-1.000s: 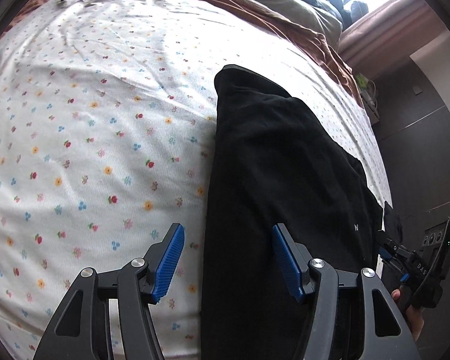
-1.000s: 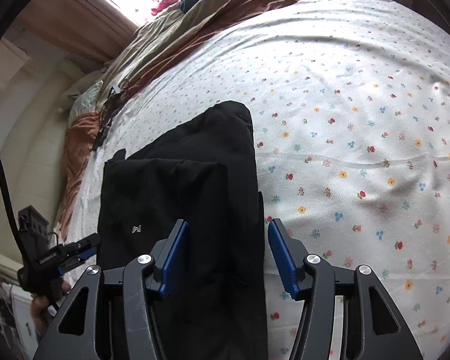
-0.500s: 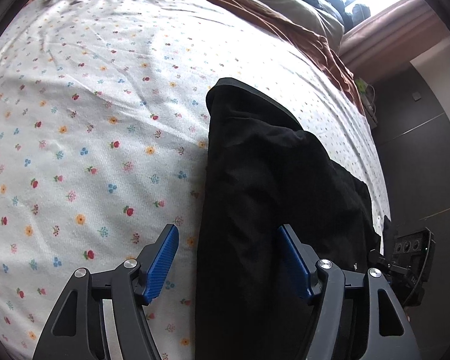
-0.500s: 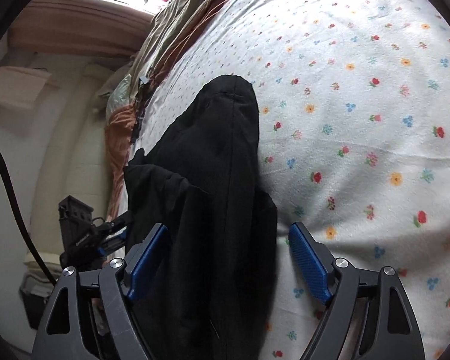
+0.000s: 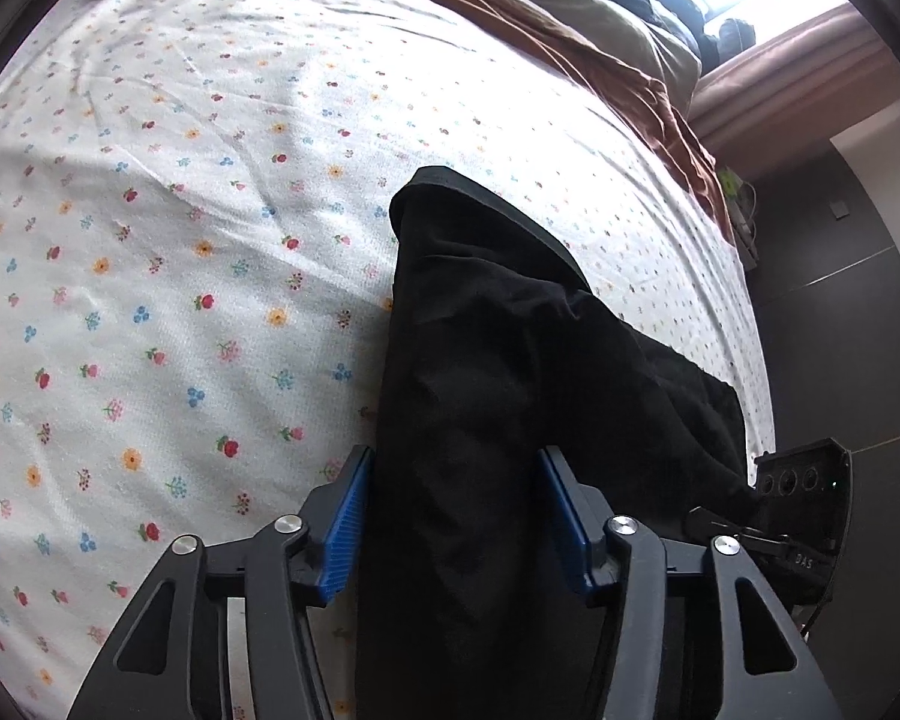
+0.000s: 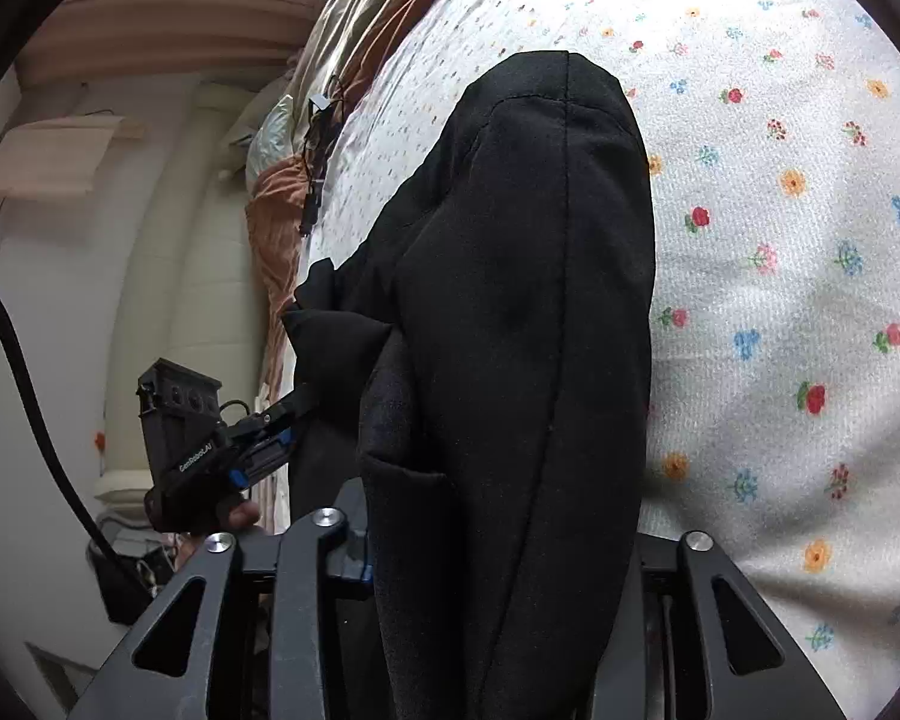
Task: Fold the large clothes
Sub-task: 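Grasp the folded shirt with both grippers and lift it off the bed, then carry the folded black shirt with both grippers toward the headboard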
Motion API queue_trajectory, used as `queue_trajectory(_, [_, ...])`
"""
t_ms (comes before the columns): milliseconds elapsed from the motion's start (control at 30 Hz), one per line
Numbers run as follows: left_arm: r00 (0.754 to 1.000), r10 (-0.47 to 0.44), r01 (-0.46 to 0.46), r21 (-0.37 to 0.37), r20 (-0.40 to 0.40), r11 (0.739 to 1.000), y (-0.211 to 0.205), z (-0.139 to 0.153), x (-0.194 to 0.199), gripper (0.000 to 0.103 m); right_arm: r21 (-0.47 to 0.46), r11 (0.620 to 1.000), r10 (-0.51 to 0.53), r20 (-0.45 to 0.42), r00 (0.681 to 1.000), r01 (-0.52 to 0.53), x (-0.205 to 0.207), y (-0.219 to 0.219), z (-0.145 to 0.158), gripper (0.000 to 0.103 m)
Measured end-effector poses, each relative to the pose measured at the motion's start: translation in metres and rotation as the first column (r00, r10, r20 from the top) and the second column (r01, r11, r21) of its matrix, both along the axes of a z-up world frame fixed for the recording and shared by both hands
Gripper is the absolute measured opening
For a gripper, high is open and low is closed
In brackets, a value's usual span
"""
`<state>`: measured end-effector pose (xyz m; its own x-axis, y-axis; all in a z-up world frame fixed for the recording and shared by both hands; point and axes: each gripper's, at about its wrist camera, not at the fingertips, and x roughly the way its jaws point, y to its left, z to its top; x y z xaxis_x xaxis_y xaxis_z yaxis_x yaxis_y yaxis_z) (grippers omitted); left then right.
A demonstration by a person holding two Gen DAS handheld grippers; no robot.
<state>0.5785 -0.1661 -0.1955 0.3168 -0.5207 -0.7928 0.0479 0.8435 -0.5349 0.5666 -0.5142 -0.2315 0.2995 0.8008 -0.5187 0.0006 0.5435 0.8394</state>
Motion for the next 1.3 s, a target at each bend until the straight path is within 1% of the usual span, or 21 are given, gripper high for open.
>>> queue_trajectory(33, [1.0, -0.001, 0.001, 0.003, 0.003, 1.0, 0.0, 0.003, -0.001, 0.048, -0.002, 1.0, -0.004, 0.022, 1.0, 0.004, -0.006, 0.001, 0.006, 0.027])
queue_trajectory(67, [1.0, -0.002, 0.002, 0.002, 0.006, 1.0, 0.0, 0.005, -0.003, 0.045, -0.008, 1.0, -0.006, 0.039, 0.999, 0.007, -0.01, 0.002, 0.012, 0.024])
queue_trajectory(133, [1.0, -0.009, 0.009, -0.002, 0.018, 1.0, 0.0, 0.013, -0.008, 0.041, -0.035, 0.999, -0.006, 0.076, 0.997, 0.009, -0.02, 0.004, 0.027, 0.022])
queue_trajectory(267, [0.999, -0.011, 0.012, -0.004, 0.053, 1.0, 0.001, 0.033, -0.019, 0.037, -0.062, 0.998, -0.005, 0.114, 0.993, 0.012, -0.038, 0.004, 0.055, 0.021])
queue_trajectory(500, [0.991, -0.002, 0.011, -0.067, 0.131, 0.998, 0.016, 0.082, -0.052, 0.036, -0.093, 0.995, -0.005, 0.2, 0.98, 0.024, -0.081, 0.009, 0.112, 0.021])
queue_trajectory(667, [0.982, 0.013, 0.01, -0.119, 0.187, 0.993, 0.031, 0.115, -0.082, 0.035, -0.12, 0.992, 0.001, 0.276, 0.961, 0.033, -0.119, 0.021, 0.155, 0.021])
queue_trajectory(833, [0.969, 0.031, 0.009, -0.16, 0.247, 0.987, 0.048, 0.148, -0.114, 0.034, -0.145, 0.989, 0.022, 0.357, 0.934, 0.032, -0.155, 0.045, 0.2, 0.021])
queue_trajectory(1000, [0.95, 0.045, 0.015, -0.189, 0.31, 0.982, 0.069, 0.181, -0.143, 0.034, -0.149, 0.988, 0.023, 0.42, 0.907, 0.044, -0.179, 0.076, 0.237, 0.021])
queue_trajectory(1167, [0.928, 0.048, 0.029, -0.199, 0.369, 0.98, 0.097, 0.212, -0.167, 0.034, -0.153, 0.987, 0.035, 0.462, 0.886, 0.041, -0.2, 0.104, 0.264, 0.021])
queue_trajectory(1300, [0.915, 0.057, 0.026, -0.201, 0.4, 0.979, 0.127, 0.229, -0.187, 0.034, -0.169, 0.985, 0.068, 0.492, 0.868, 0.018, -0.213, 0.138, 0.284, 0.021])
